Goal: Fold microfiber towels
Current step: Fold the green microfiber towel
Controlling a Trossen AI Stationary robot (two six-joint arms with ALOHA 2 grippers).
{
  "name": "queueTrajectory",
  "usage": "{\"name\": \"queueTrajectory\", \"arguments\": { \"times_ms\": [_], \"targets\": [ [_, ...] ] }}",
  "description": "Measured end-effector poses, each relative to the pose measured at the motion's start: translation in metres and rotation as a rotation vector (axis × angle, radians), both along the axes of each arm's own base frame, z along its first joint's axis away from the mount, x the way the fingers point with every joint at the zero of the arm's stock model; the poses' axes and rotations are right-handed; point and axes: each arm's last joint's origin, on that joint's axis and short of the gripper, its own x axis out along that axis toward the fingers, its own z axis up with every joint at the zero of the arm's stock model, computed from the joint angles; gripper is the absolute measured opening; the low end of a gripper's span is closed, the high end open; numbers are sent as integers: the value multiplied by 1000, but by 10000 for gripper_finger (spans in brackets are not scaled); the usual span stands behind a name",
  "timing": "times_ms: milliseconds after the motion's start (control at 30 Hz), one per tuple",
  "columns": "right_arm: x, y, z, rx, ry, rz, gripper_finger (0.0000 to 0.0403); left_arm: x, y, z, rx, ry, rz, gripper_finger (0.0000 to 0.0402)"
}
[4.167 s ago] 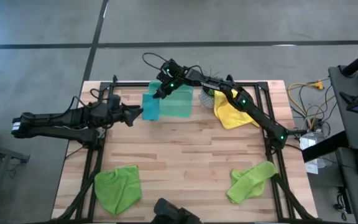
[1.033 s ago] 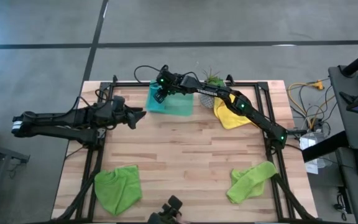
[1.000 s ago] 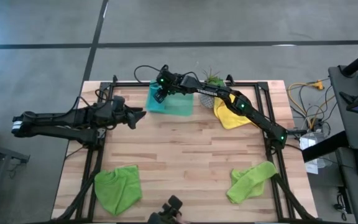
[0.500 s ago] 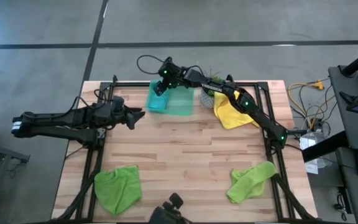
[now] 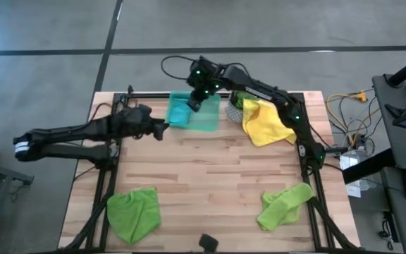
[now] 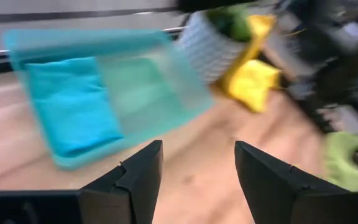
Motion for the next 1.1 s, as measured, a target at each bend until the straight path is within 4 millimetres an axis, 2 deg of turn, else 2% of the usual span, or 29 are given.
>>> {"name": "queueTrajectory", "arguments": {
  "times_ms": [100, 200, 300, 400, 533, 700, 867, 1000, 1100],
  "targets": [
    [-17, 19, 26, -51, 15, 3, 9, 9, 22, -8, 20, 95, 69, 165],
    [-45, 42, 56, -68, -15, 22, 9, 15, 47, -22, -5, 189, 165, 133],
    [-77, 66, 68, -70, -5, 15, 9, 16, 69, -40, -58, 299, 248, 94],
    [-111, 89, 70, -87, 9, -28, 9, 19, 81, -56, -97, 376, 285, 54],
    [-164, 116, 76, -86, -76, -112, 9, 27, 87, -74, -147, 417, 254, 12],
    [-219, 136, 63, -49, -180, -226, 9, 42, 89, -85, -218, 377, 165, 4],
    [-265, 148, 52, -13, -253, -309, 9, 42, 82, -84, -247, 371, 162, 4],
    [-293, 156, 48, -1, -314, -339, 9, 31, 76, -75, -261, 384, 205, 4],
    [-306, 159, 43, -15, -345, -351, 9, 27, 74, -69, -249, 368, 210, 4]
  ]
}}
